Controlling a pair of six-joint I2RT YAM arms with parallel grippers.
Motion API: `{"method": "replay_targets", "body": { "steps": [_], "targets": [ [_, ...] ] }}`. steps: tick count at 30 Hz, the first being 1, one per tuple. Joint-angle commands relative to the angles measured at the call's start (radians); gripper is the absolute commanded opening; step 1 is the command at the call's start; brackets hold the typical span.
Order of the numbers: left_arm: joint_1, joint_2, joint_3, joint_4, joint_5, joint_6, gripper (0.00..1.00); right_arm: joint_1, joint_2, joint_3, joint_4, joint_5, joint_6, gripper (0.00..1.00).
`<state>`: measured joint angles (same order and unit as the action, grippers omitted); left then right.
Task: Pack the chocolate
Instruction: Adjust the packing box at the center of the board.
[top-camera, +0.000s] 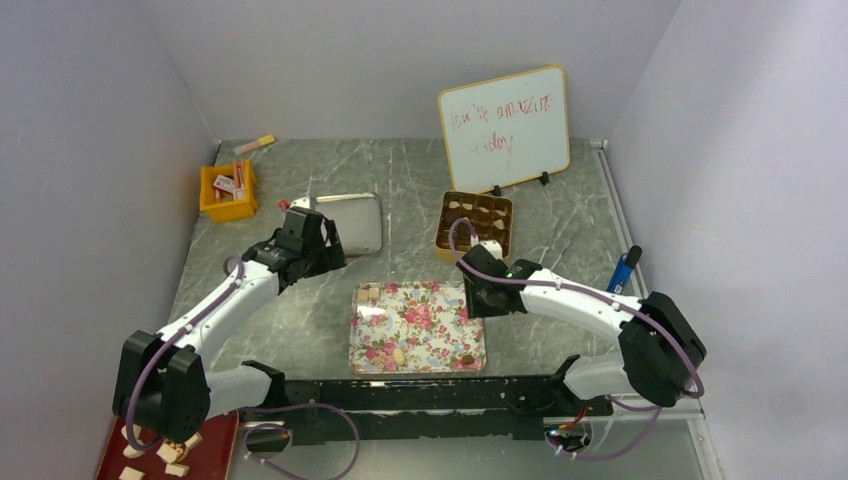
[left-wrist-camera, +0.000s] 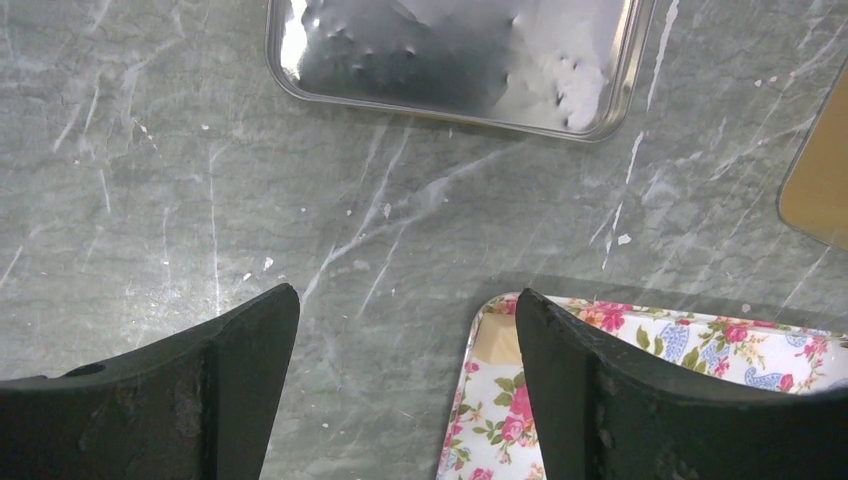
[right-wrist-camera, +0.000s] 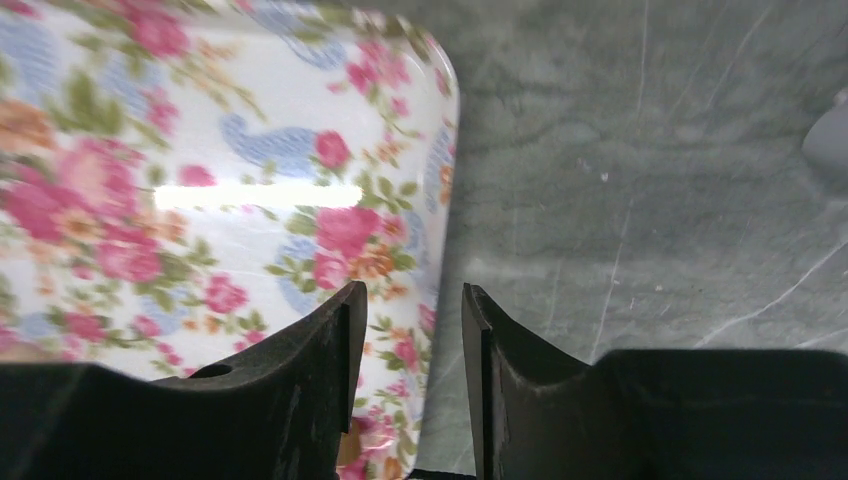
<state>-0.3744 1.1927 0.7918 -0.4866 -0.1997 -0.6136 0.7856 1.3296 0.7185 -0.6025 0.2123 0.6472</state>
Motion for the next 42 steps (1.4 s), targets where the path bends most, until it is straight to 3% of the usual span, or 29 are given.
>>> {"method": "replay_targets", "body": {
  "steps": [1, 7, 15, 22, 42],
  "targets": [
    [0.003, 0.008, 0.063, -0.003, -0.012, 0.012, 0.84, 0.007, -0.022, 0.154, -0.052, 0.068, -0.007, 0.44],
    [0.003, 0.035, 0.101, 0.0, 0.003, 0.034, 0.84, -0.018, 0.009, 0.34, -0.095, 0.139, -0.035, 0.43],
    [0.003, 0.048, 0.101, 0.009, 0.021, 0.053, 0.84, -0.255, 0.13, 0.439, -0.004, 0.097, -0.156, 0.43],
    [0.003, 0.06, 0.1, 0.017, 0.027, 0.067, 0.84, -0.375, 0.253, 0.489, 0.066, 0.099, -0.214, 0.42],
    [0.003, 0.083, 0.102, 0.03, 0.033, 0.069, 0.84, -0.494, 0.391, 0.526, 0.113, 0.058, -0.222, 0.41]
  ]
}}
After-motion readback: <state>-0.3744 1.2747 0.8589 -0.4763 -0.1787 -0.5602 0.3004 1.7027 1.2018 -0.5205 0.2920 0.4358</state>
